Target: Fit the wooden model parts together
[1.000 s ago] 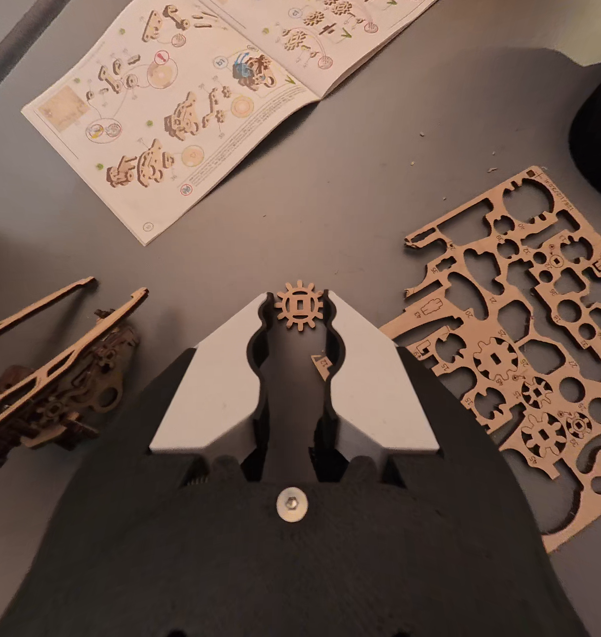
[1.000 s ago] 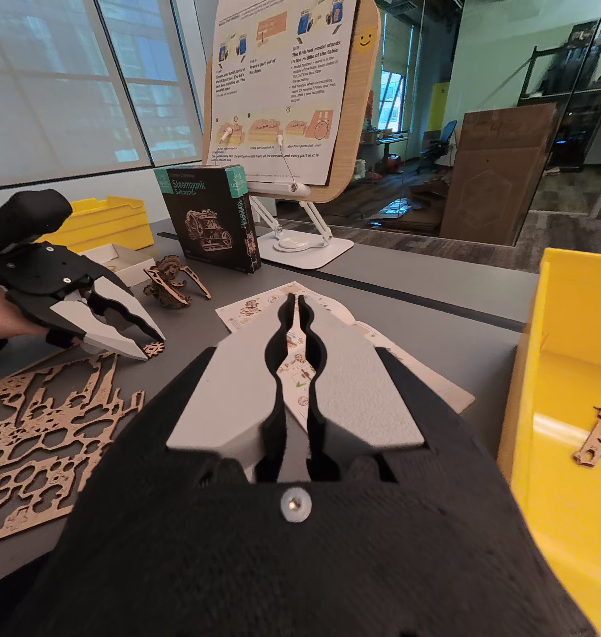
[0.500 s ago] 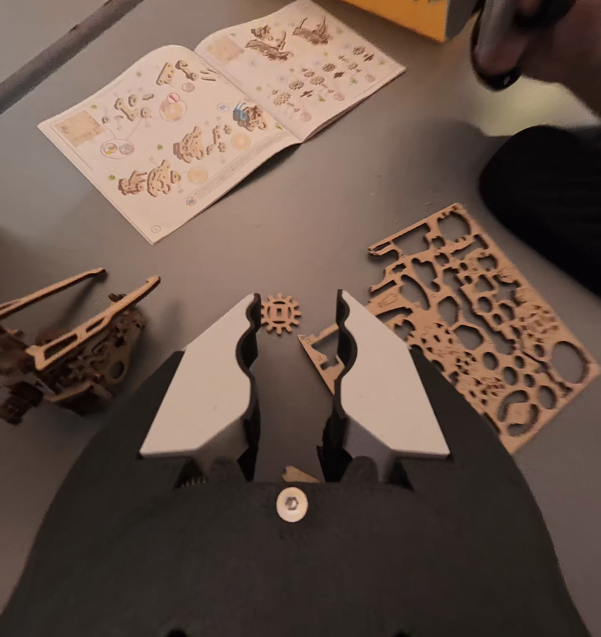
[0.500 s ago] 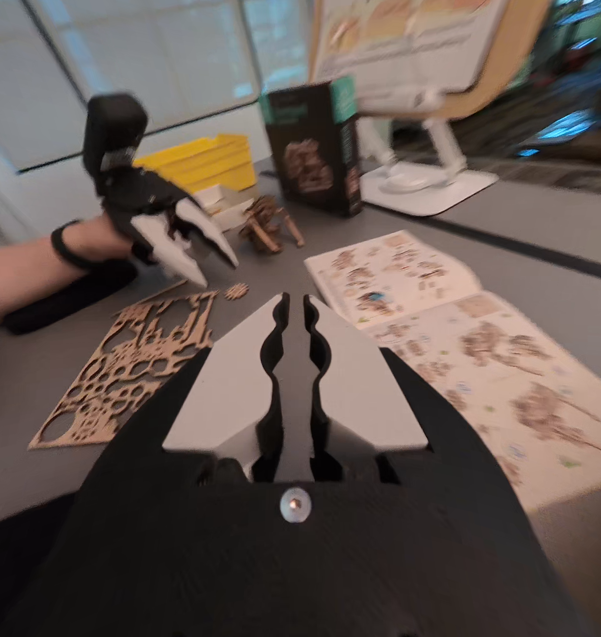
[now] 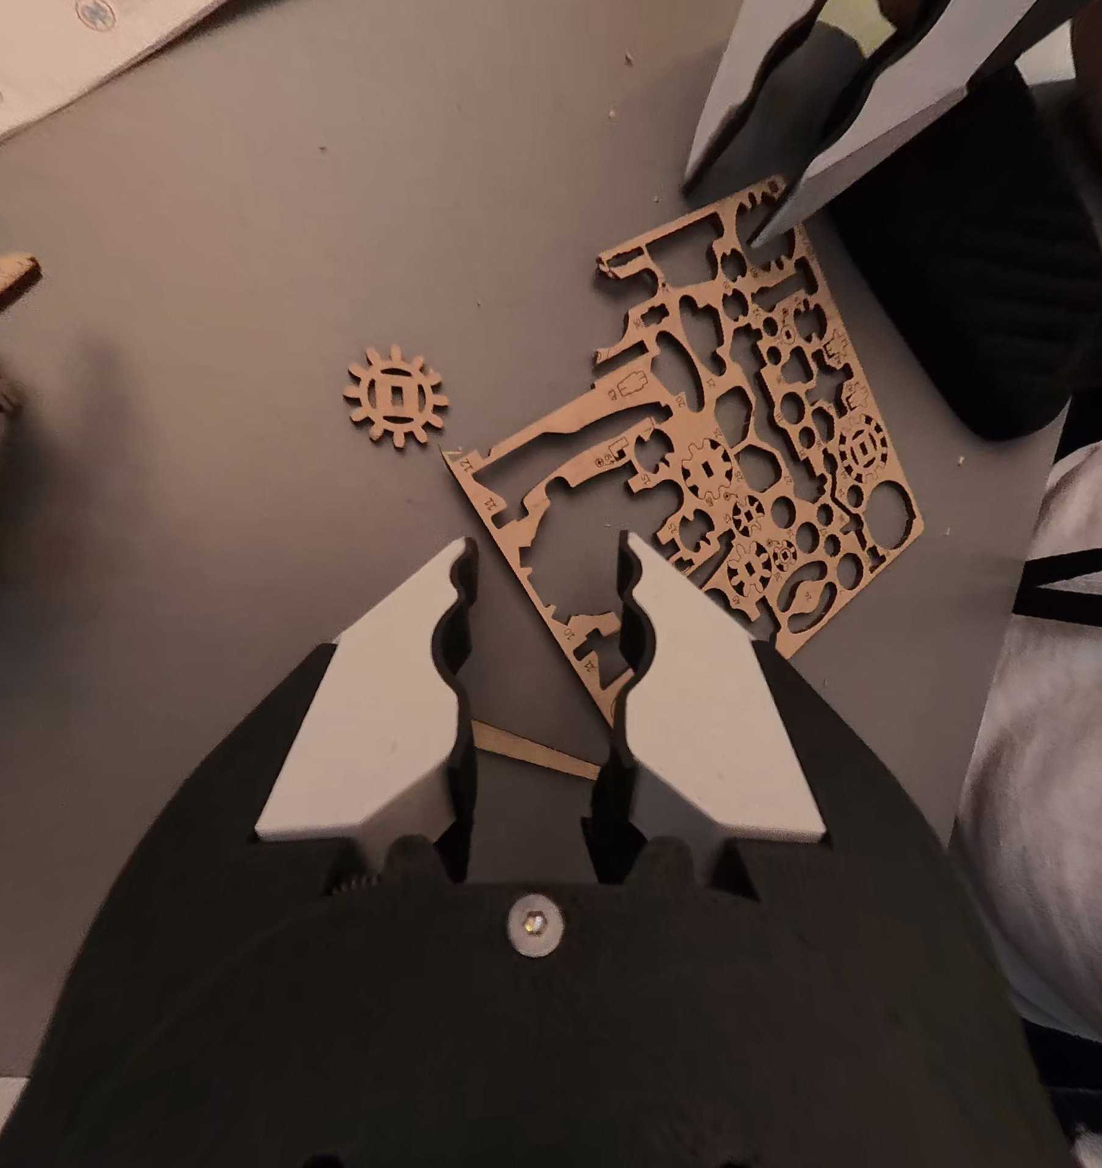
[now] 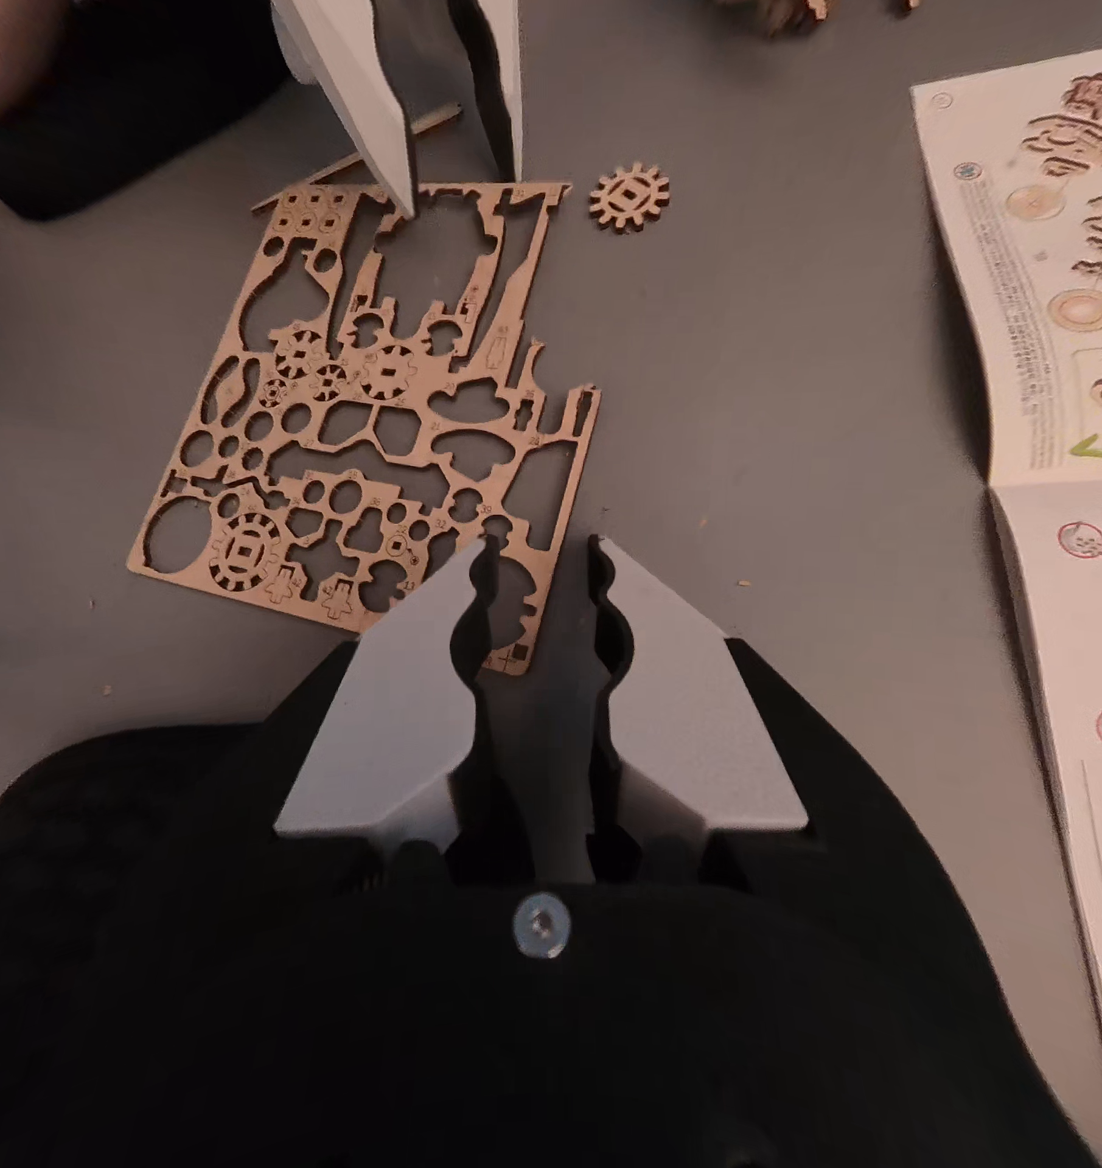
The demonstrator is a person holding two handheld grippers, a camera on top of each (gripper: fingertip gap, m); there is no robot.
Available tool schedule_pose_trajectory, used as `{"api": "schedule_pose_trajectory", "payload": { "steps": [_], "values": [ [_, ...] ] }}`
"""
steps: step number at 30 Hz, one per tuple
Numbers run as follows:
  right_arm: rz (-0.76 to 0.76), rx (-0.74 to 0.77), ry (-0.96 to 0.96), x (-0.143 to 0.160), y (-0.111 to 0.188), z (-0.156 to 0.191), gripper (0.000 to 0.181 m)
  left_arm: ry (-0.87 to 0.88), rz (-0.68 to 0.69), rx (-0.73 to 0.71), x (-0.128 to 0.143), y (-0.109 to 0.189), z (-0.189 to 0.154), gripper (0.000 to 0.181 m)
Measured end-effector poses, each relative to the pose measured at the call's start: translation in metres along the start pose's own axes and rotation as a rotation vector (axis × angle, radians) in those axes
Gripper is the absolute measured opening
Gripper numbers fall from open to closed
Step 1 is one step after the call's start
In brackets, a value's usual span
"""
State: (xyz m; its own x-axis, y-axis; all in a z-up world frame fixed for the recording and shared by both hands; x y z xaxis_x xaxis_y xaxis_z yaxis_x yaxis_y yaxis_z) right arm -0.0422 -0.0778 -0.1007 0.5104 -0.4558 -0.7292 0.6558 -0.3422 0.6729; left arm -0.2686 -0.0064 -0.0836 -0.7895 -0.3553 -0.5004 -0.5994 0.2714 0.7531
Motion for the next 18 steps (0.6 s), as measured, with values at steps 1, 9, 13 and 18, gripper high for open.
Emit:
{"api": "schedule_pose_trajectory", "payload": {
  "steps": [1,9,13,18],
  "values": [
    [-0.002,-0.006,0.007,0.0,0.001,0.001,0.022,0.006,-0.001,0.007,0.0,-0.001,-0.001,0.044],
    [0.078,-0.215,-0.04,0.003,0.011,0.014,0.0,-0.133,0.009,-0.045,-0.003,-0.013,-0.005,0.013],
    [0.062,-0.268,-0.056,0.004,0.016,0.012,0.0,-0.165,0.014,-0.067,-0.004,-0.014,-0.006,0.013],
    [0.064,-0.281,-0.078,0.011,0.015,0.001,0.003,-0.174,-0.026,-0.101,-0.008,-0.016,-0.002,0.013]
  ]
}}
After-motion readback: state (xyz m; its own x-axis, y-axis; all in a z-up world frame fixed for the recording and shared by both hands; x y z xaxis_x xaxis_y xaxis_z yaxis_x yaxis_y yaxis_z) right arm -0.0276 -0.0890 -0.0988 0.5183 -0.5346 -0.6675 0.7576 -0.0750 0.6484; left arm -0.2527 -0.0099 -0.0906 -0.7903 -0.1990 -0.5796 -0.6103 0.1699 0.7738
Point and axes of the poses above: each gripper's, where its closed fingertips meet, y back along the fingers, x out of its underside, z = x × y across the jaws, the point moved 8 cm from there along y, back along the fingers, and after that the axes turned 6 degrees about x, right-handed, at the moved point
